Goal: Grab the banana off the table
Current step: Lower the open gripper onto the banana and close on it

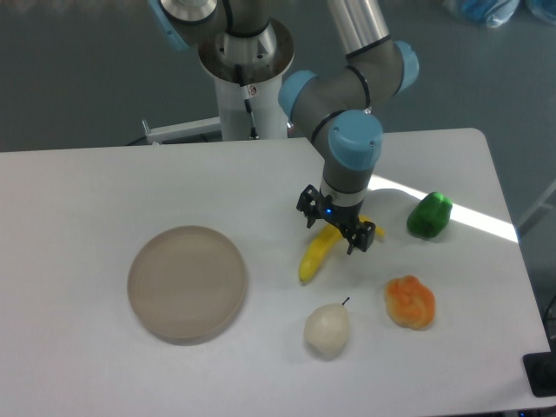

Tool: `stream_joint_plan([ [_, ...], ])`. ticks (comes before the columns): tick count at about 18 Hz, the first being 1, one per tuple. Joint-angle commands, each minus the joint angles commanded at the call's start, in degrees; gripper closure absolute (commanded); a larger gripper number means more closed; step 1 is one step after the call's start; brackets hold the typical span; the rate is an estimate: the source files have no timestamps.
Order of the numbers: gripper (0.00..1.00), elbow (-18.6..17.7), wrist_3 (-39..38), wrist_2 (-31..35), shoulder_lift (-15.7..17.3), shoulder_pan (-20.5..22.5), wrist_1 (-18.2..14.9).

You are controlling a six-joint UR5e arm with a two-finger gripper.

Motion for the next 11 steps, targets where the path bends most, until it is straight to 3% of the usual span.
stream_joint_plan([
  [11,0.00,-0.18,0.09,1.15,-1.93,-0.35,1.14],
])
